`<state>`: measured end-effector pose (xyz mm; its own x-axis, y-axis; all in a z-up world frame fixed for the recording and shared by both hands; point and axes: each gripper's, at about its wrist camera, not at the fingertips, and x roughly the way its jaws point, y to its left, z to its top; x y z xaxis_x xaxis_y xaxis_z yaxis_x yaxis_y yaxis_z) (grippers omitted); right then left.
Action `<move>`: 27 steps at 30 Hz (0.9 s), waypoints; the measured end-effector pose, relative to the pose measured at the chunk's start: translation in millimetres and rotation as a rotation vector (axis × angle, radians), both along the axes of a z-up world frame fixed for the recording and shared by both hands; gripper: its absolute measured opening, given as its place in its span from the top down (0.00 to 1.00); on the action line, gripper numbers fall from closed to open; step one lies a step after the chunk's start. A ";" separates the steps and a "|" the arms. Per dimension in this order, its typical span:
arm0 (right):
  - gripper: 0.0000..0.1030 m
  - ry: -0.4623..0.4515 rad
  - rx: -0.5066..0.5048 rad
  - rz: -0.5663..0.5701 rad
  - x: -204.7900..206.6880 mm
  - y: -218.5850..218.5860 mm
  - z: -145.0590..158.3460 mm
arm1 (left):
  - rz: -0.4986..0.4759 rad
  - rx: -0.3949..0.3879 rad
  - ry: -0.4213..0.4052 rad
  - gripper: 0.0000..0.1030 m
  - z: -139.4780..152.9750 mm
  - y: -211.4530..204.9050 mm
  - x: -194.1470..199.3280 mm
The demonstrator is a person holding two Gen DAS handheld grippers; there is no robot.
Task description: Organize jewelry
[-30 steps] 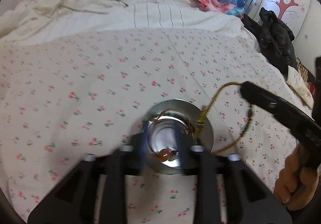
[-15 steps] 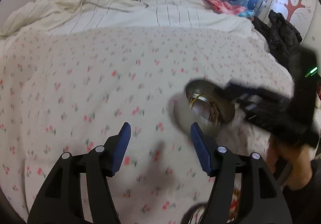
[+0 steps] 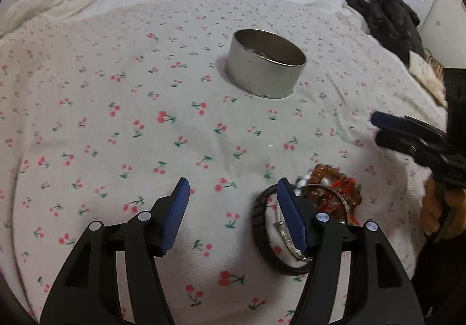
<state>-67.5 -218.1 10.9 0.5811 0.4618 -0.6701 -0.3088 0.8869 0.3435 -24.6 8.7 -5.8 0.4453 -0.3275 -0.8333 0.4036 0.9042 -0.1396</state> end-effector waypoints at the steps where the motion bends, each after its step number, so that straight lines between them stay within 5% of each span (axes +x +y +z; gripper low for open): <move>1: 0.42 -0.005 -0.015 0.026 -6.2 6.3 0.5 | 0.001 -0.001 -0.001 0.42 0.8 1.1 -1.0; 4: 0.46 -0.021 -0.047 0.083 -18.9 20.0 0.3 | -0.011 -0.036 0.001 0.42 2.7 5.8 -6.1; 13: 0.63 -0.034 -0.185 0.154 -19.1 49.4 -17.2 | -0.119 0.019 -0.040 0.38 6.4 -12.0 -17.6; 18: 0.92 -0.038 -0.236 0.196 -17.6 64.8 -25.1 | -0.186 0.032 -0.061 0.35 6.1 -22.2 -23.5; 27: 0.93 -0.096 -0.064 0.032 -15.1 17.2 -0.1 | -0.251 0.004 -0.070 0.33 5.5 -35.2 -22.2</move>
